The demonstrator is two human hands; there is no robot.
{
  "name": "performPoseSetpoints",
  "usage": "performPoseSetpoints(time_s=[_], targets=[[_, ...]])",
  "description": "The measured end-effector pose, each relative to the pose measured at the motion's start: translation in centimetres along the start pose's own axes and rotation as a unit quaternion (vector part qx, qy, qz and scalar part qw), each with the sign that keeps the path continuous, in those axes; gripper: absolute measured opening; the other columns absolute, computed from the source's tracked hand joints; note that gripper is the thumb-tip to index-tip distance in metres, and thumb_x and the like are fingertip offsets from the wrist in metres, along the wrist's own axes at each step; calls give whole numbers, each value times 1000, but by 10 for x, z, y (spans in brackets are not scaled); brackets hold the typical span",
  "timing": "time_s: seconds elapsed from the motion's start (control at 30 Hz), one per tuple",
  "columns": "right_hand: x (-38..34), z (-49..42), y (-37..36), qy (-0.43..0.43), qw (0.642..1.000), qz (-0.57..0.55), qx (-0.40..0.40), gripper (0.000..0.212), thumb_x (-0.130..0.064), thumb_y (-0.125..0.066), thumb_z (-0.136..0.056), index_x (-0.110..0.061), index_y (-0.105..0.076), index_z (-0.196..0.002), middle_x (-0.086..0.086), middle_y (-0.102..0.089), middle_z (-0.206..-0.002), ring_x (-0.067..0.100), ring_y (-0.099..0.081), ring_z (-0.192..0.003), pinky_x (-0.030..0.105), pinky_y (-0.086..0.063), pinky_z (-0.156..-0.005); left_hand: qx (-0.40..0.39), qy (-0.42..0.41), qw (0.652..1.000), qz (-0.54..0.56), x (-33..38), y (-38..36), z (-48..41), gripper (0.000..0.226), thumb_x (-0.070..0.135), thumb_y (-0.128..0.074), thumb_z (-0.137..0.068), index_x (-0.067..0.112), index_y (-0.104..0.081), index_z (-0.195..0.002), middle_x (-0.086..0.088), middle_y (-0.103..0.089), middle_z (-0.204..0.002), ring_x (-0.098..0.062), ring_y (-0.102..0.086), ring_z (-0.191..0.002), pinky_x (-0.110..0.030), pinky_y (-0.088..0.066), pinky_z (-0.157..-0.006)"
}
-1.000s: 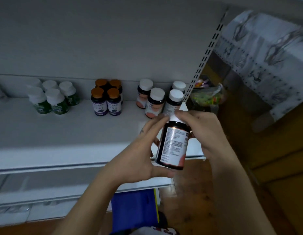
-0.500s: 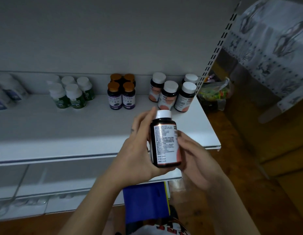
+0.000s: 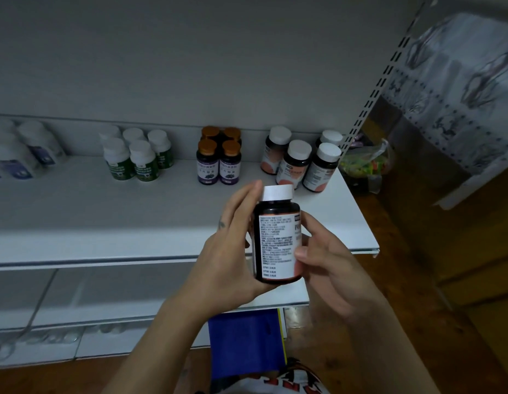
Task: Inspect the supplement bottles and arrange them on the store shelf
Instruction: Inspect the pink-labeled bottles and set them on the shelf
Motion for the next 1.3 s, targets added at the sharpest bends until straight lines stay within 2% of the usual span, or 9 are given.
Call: performPoseSetpoints(time_s=[0.13,0.23,0.33,0.43,0.6,0.7,0.83,1.1,1.3], targets=[[-5,-3,0,11,999,32,5,61,-6,-65,-74,-24,-54,-132,14,-70,-112,25,-67,-103,33,-56,-83,-33,23,999,-6,0,-2,-1,139,44,-92,-54,53,12,-146,30,2,-153,1,-49,-107,-37,-55,-85],[-7,-6,2,8,998,50,21,56,-6,-60,-75,-28,-56,-126,8,-74,-102,18,-70,-93,26,-55,-73,-64,40,997,-4,-6,-4,-1,149,48,-94,-48,52,20,-144,38,14,-149,0,-33,-132,-29,-42,-105],[-8,-6,7,2,998,65,24,56,-10,-64,-76,-28,-55,-128,8,-74,-106,20,-70,-98,27,-56,-77,-80,56,995,33,-8,-7,-3,149,47,-94,-48,51,20,-145,39,16,-148,-3,-24,-141,-28,-33,-112],[-9,-3,14,-10,996,87,29,60,-13,-68,-76,-31,-52,-132,9,-71,-114,25,-67,-108,34,-57,-87,-92,68,991,65,-8,-13,-8,149,43,-95,-48,53,18,-144,39,9,-149,4,-30,-134,-22,-37,-107],[-19,-2,25,-23,991,128,-7,97,-7,-75,-73,-58,-29,-142,0,-60,-125,17,-65,-113,34,-56,-86,-115,57,987,97,-6,-21,-11,136,39,-96,-49,63,3,-138,42,-10,-141,19,-31,-125,-1,-34,-95],[-25,-2,28,-21,982,181,-43,94,-14,-82,-68,-55,-38,-140,4,-59,-128,24,-64,-114,37,-55,-90,-124,72,983,115,-6,-26,-10,130,33,-97,-49,62,-6,-138,37,-23,-140,14,-39,-124,-4,-40,-92],[-27,-4,38,-12,977,213,-20,88,-23,-85,-59,-50,-45,-133,4,-63,-124,25,-66,-108,38,-55,-85,-125,79,982,116,-6,-32,-14,126,29,-95,-51,55,-10,-140,23,-35,-140,6,-44,-124,-12,-45,-94],[-29,-5,49,-8,971,236,-23,86,-10,-83,-67,-50,-44,-132,3,-61,-124,23,-65,-109,41,-57,-86,-124,70,983,119,-7,-41,-21,118,25,-94,-53,46,-18,-141,19,-36,-138,-1,-45,-127,-19,-46,-99],[-16,-10,54,-12,985,172,-31,89,-25,-79,-71,-49,-35,-144,4,-57,-134,21,-58,-122,41,-53,-96,-92,68,989,94,-5,-36,-27,122,34,-95,-48,55,-15,-137,33,-26,-136,7,-40,-125,-11,-43,-94]])
Point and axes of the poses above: each hand's wrist, its own z-axis away from the middle knuckle, its own y-axis out of the back of the hand, x = y × z, the point moved 4 cm from there along -z, towards the middle knuckle
